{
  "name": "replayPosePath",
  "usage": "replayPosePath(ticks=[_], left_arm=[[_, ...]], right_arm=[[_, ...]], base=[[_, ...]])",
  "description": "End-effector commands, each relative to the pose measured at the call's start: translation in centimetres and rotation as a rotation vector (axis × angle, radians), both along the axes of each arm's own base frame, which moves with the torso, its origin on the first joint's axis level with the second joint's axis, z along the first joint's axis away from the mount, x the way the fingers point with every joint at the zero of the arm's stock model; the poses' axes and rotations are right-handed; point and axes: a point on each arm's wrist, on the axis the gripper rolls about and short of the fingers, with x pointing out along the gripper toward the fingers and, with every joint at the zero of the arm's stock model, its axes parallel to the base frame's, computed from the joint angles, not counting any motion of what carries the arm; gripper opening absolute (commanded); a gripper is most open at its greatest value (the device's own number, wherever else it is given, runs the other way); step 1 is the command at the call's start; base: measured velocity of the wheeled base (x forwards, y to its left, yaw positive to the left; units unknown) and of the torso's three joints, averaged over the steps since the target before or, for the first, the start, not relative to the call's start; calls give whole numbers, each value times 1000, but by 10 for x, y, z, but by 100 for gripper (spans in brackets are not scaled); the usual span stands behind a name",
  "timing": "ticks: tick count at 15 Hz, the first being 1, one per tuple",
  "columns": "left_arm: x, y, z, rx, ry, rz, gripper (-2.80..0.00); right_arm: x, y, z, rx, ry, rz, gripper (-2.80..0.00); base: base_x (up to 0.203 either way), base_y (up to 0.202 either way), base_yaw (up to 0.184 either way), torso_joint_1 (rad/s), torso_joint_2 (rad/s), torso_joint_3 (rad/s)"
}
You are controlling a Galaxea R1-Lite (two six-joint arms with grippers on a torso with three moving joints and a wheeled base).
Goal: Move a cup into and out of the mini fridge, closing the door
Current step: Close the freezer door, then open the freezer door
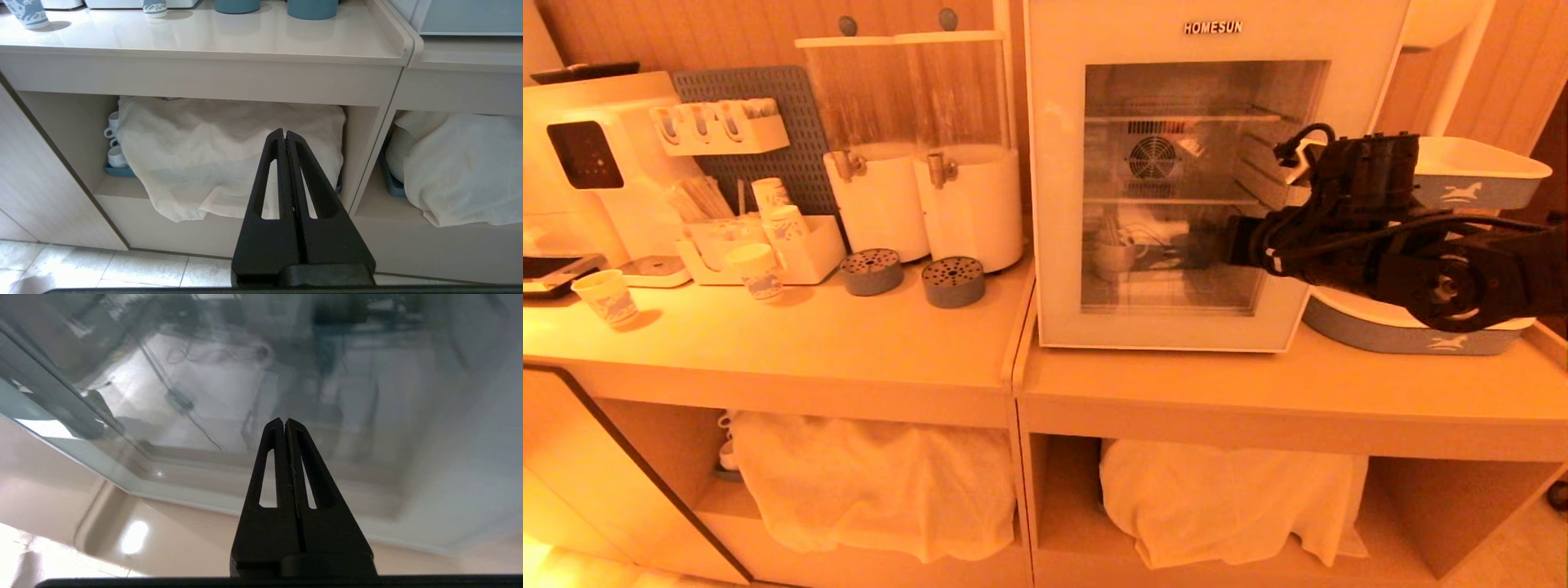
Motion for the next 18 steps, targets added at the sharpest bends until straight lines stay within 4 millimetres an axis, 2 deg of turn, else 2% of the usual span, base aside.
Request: replayPosePath(ticks=[1, 11, 14, 18], left_arm=[[0, 0, 0, -1, -1, 0, -280], [0, 0, 0, -2, 1, 0, -280], [0, 0, 0, -2, 0, 1, -280], [0, 0, 0, -2, -1, 0, -280]], right_arm=[[-21, -5, 13, 9, -21, 8, -280], [-85, -39, 23, -6, -27, -66, -280], [-123, -60, 37, -12, -82, -172, -280], [-195, -83, 50, -23, -155, -359, -280]], base=[[0, 0, 0, 0, 0, 0], [0, 0, 0, 0, 0, 0], [0, 0, 0, 0, 0, 0], [0, 0, 0, 0, 0, 0]])
